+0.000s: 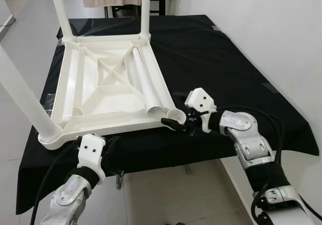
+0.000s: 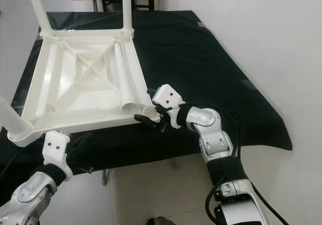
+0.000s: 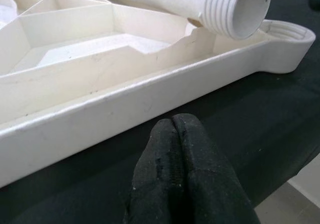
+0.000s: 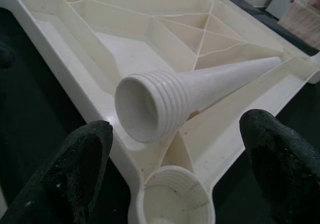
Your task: Building children table
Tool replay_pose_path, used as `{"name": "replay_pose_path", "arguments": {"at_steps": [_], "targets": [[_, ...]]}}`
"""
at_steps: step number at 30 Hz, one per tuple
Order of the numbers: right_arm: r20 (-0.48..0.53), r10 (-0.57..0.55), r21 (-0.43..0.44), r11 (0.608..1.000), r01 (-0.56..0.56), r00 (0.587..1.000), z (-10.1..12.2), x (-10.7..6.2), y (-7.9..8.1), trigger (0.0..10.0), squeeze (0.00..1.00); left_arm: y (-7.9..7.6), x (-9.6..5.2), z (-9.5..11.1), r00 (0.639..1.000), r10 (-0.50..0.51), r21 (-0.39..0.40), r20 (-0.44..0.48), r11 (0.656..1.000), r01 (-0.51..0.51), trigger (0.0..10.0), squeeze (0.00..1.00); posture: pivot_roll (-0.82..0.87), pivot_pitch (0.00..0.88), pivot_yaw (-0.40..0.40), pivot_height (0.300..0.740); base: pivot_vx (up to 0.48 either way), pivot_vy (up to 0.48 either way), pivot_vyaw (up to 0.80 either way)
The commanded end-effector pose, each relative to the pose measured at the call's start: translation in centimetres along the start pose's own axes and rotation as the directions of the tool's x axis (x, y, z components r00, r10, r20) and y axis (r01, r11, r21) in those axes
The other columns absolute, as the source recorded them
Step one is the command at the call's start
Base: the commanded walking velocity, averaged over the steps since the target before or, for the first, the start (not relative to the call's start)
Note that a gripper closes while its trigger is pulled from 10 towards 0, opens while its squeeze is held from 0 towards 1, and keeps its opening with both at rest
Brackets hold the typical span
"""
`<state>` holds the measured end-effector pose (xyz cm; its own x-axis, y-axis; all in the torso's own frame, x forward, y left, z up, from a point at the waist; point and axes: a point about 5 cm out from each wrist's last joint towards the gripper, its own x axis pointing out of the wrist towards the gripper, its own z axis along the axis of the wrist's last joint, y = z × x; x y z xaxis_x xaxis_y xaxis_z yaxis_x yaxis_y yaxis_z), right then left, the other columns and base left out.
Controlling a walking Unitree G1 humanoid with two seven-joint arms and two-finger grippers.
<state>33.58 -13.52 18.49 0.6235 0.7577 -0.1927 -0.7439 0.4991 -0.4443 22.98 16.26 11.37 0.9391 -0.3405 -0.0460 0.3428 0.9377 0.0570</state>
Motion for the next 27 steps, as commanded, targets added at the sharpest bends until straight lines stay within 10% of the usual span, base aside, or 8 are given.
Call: {"name": "replay_pose_path", "arguments": {"at_steps": [1, 27], "targets": [[-0.037, -0.023, 0.0, 1.0, 0.023, 0.999, -0.5, 0.3, 0.4, 10.0, 0.0, 0.2, 0.0, -0.5, 1.0, -0.002, 0.011, -0.021, 1.0, 0.002, 10.0, 0.0, 0.01, 0.077, -0.076, 0.74, 0.0, 0.0, 0.0], [-0.236, -0.354, 0.089, 0.919, 0.383, 0.905, -1.7, 3.4, 0.8, 10.0, 0.0, 0.2, 0.4, -0.9, 1.0, 0.001, -0.005, -0.017, 1.0, -0.001, 10.0, 0.0, 0.02, 0.068, -0.083, 0.74, 0.0, 0.0, 0.0]]}}
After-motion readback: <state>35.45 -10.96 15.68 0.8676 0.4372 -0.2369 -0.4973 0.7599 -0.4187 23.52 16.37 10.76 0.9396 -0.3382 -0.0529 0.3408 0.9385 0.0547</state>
